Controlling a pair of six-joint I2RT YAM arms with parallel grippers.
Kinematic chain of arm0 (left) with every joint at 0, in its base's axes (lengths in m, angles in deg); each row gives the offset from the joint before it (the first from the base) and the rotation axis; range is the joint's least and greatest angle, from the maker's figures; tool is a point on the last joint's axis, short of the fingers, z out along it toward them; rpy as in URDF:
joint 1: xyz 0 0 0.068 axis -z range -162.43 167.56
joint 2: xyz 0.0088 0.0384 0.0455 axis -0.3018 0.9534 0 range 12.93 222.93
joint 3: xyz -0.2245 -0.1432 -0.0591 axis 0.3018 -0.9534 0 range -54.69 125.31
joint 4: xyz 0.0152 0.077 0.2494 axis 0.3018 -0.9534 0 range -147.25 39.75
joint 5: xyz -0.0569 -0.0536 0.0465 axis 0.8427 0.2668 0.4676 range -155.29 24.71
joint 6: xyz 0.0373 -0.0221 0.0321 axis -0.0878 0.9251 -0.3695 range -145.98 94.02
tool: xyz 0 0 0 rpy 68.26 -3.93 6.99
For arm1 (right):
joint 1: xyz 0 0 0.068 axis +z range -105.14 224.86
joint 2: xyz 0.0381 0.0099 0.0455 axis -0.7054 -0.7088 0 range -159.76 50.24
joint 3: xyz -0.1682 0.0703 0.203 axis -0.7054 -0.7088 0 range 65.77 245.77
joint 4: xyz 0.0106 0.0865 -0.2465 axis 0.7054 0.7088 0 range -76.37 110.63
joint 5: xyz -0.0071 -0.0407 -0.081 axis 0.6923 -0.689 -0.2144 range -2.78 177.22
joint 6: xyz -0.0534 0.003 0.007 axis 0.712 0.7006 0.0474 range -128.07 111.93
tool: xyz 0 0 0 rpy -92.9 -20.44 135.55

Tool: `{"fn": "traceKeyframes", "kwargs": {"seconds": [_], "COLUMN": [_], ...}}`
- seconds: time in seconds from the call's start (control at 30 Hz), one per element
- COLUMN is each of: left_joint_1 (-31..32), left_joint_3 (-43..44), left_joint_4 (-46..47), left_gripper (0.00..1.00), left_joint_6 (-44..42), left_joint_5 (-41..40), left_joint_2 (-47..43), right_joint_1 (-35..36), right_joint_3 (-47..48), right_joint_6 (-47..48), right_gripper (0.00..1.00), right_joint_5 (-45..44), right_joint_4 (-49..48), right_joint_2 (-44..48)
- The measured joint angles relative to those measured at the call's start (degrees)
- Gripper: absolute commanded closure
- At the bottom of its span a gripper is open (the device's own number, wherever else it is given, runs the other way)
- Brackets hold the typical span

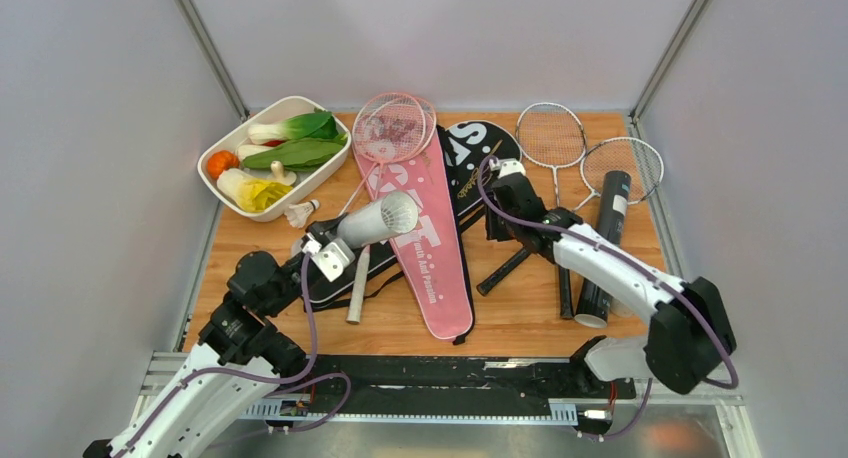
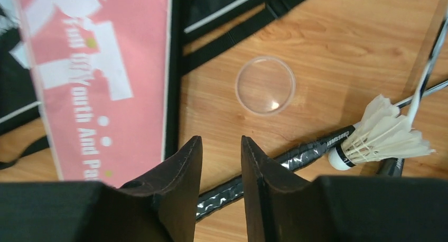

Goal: Pack up the badminton gear
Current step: Close the lid on the shuttle tube.

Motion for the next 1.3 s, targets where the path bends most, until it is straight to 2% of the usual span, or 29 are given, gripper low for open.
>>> {"fn": "traceKeyframes", "kwargs": {"seconds": [0.23, 0.43, 1.03, 1.3], "left_joint_1": [0.0, 0.0, 0.0, 0.0], "left_joint_3": [0.0, 0.0, -0.6, -0.6], "left_joint_4": [1.2, 1.1, 1.1, 1.1], "left_gripper": [1.00, 1.00, 1.00, 1.00], "left_joint_6": [0.0, 0.1, 0.2, 0.2], "left_joint_5": [-1.6, -2.2, -2.3, -2.3], "left_joint_2": [-0.6, -1.2, -1.6, -1.1], "right_joint_1": [-4.9, -7.4, -8.6, -9.1], "right_joint_3": [-0.5, -0.3, 3.8, 6.2], "right_joint_6": [2.2, 4.5, 6.4, 7.6], "right_gripper": [0.69, 0.71, 0.69, 0.72], "right_joint_5": [5.3, 8.1, 11.2, 11.3], "right_joint_4": [-1.4, -3.3, -5.3, -6.1], "right_joint_2": [-13.9, -21.9, -23.7, -27.9]}}
